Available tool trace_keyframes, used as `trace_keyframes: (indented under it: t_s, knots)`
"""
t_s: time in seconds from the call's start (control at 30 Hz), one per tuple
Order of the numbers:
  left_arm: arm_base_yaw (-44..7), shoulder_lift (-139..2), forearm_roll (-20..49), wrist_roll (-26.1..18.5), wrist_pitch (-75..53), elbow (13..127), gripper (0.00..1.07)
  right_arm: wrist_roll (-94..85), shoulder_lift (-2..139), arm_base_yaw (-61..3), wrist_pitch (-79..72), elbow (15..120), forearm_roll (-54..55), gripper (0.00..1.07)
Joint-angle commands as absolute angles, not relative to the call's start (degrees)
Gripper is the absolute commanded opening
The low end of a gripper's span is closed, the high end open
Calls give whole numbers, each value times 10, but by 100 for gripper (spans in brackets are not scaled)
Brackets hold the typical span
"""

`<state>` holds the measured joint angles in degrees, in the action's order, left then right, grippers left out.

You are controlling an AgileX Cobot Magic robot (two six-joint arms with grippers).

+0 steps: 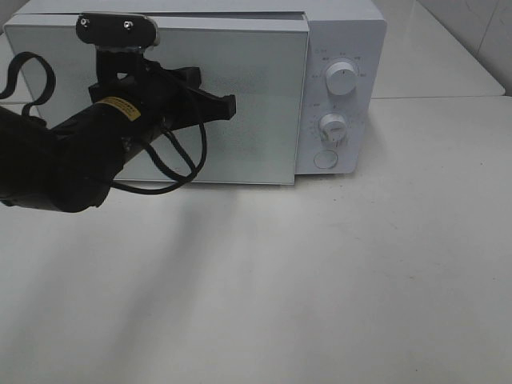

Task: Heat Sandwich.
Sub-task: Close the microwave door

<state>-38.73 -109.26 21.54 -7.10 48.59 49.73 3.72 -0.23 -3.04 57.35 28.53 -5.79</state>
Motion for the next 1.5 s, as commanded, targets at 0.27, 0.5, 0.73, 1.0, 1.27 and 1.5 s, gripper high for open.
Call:
trace_keyframes:
  t_s: [0.27,0.5,0.73,1.0,1.27,1.5]
  knots:
    - [-391,-1132,224,-70,465,578,0,41,-18,-26,570,285,-60,75]
    - [-390,-1153,249,-88,454,613,0,41,-18,-26,570,285,-60,75]
    - [-379,-1163,252,-98,441,633,0,41,-18,-26,570,285,-60,75]
    - [-380,-1163,250,-98,441,633,0,41,-18,-26,570,285,-60,75]
    - [-382,-1159,250,-98,441,633,0,41,-18,-26,570,285,-60,75]
    - [-390,-1145,249,-98,437,611,0,41,-18,-26,570,285,-60,75]
